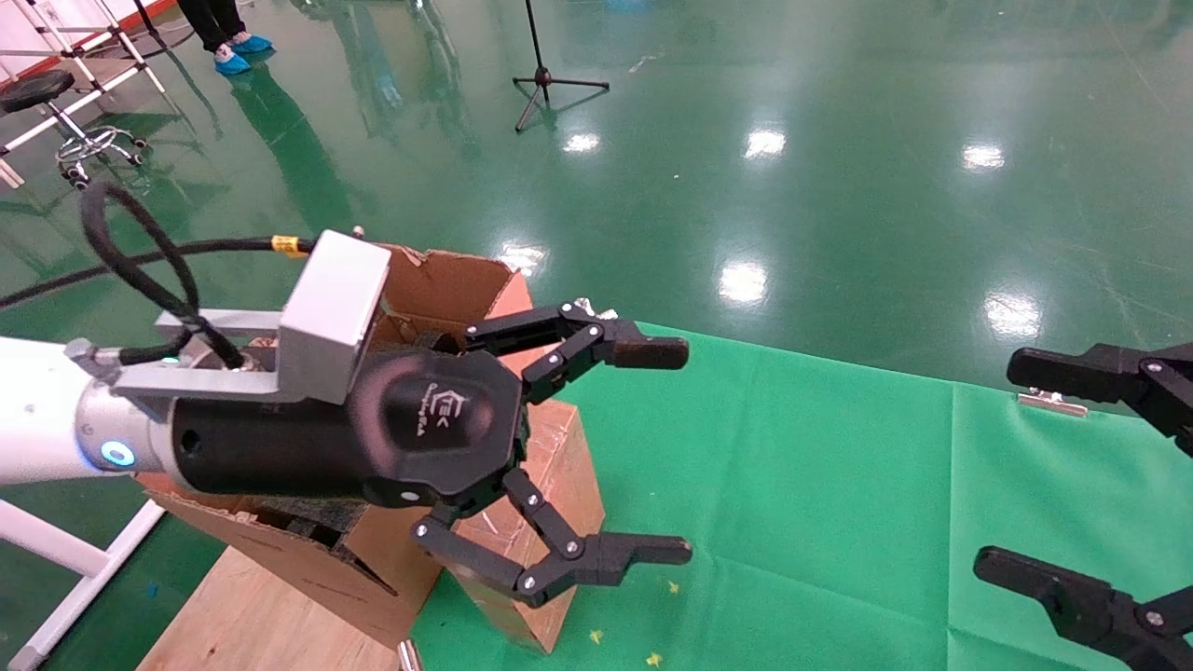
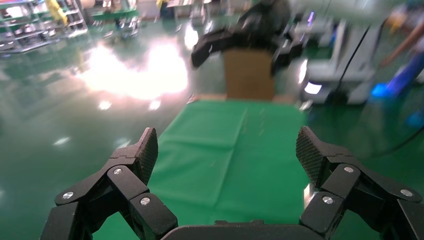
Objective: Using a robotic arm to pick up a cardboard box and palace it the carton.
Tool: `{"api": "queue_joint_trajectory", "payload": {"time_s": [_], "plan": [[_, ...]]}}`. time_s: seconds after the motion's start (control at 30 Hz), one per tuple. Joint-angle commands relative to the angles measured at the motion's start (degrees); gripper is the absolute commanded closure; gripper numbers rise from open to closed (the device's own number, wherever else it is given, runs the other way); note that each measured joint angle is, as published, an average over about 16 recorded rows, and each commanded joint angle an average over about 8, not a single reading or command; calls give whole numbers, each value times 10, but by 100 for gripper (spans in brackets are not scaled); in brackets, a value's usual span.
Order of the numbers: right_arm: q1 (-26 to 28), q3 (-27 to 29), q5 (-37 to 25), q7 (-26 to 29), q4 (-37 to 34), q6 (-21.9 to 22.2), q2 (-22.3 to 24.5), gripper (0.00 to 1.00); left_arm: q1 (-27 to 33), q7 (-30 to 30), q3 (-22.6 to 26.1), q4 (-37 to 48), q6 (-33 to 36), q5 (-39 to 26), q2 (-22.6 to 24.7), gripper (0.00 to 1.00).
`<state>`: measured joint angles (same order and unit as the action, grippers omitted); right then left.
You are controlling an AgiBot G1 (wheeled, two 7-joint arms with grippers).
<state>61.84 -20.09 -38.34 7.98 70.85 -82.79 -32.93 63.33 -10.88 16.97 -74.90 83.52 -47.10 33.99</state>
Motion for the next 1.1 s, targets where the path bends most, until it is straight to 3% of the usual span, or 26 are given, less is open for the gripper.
{"api": "queue_joint_trajectory", "payload": {"time_s": [0.03, 0.23, 0.53, 0.67, 0.87, 1.1], "plan": [[0, 0, 0, 0, 0, 0, 0, 100, 5, 1, 2, -6, -7, -18, -6, 0], [0, 0, 0, 0, 0, 0, 0, 100, 34, -11, 19, -19, -34, -75, -4, 0], [0, 0, 0, 0, 0, 0, 0, 100, 54, -7, 24, -19, -42, -104, -6, 0], [0, 0, 0, 0, 0, 0, 0, 100, 82, -29, 33, -22, -61, -155, -15, 0], [0, 0, 0, 0, 0, 0, 0, 100, 153, -135, 77, -25, -76, -268, -3, 0], [0, 0, 0, 0, 0, 0, 0, 100, 232, -312, 127, -22, -39, -363, 14, 0]]}}
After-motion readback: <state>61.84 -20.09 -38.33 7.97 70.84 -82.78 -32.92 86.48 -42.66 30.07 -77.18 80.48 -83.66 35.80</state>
